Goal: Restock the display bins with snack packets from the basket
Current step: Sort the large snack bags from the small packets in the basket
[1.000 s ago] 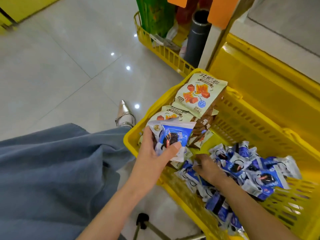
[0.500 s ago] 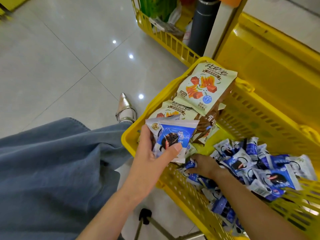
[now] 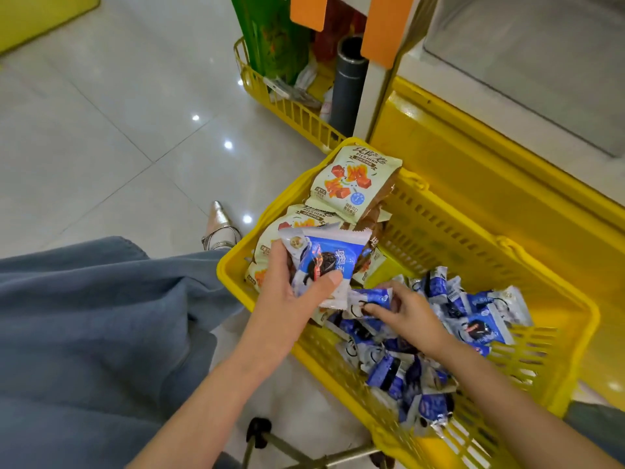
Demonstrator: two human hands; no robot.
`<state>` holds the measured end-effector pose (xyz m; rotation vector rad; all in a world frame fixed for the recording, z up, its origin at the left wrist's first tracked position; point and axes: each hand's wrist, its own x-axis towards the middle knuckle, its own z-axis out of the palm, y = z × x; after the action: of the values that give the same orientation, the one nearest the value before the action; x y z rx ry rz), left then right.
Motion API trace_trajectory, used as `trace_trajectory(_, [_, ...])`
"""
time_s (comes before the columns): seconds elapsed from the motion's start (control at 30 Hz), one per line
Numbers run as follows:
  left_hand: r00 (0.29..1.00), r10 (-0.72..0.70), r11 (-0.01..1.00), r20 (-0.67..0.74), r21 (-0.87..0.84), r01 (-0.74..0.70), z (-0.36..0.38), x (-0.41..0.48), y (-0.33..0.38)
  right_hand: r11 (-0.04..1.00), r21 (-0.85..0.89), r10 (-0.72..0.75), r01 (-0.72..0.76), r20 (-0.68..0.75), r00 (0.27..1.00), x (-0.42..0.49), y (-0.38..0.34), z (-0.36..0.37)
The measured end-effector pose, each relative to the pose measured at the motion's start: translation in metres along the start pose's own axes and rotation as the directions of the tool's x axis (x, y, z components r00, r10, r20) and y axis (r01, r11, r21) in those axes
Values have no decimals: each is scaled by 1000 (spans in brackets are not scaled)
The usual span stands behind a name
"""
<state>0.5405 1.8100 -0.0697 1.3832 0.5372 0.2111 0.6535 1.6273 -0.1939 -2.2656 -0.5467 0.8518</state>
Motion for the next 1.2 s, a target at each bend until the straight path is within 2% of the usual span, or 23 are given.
trace_trajectory(0.13, [997, -3, 1000, 81, 29, 1, 15, -11, -6, 1000, -4, -15, 15, 7, 1000, -37, -1, -46])
trace_trajectory(0.2, [991, -17, 999, 133, 50, 10, 22, -18, -10, 999, -29, 33, -31, 100, 994, -53, 4, -73])
trace_trajectory(0.33, [974, -20, 997, 227, 74, 3, 33, -29, -13, 948, -316, 149, -35, 345, 927, -77, 22, -101])
trace_trajectory(0.4, [971, -14, 998, 237, 69, -3, 35, -31, -12, 861, -507, 226, -35, 320, 920, -84, 33, -98])
trace_trajectory(0.47, [977, -7, 998, 213, 66, -7, 33, -29, -9, 761, -645, 228, -70, 165, 959, -89, 38, -92])
trace_trajectory(0.5, [981, -4, 997, 193, 71, -10, 31, -28, -9, 758, -646, 185, -86, 86, 979, -89, 38, -89])
trace_trajectory(0.57, [987, -2, 997, 158, 78, -10, 24, -23, -6, 839, -540, 69, -73, -27, 997, -85, 32, -80])
trace_trajectory(0.63, [992, -1, 996, 126, 90, -11, 20, -18, -1, 920, -391, 7, -33, -67, 998, -73, 22, -65])
trace_trajectory(0.77, [1000, -2, 996, 27, 90, -1, 10, -4, 4, 960, -281, 22, -1, 74, 997, -31, 10, -21])
trace_trajectory(0.9, [998, -34, 997, -47, 67, 37, -1, 6, 4, 967, -250, 117, -59, 227, 967, 8, 14, 23])
trace_trajectory(1.1, [997, -59, 996, -46, 67, 62, -12, 25, 11, 935, -351, 158, -49, 290, 944, 54, 24, 44])
trace_trajectory(1.2, [997, -58, 995, -47, 77, 61, -12, 32, 11, 827, -561, 178, 21, 298, 938, 66, 23, 56])
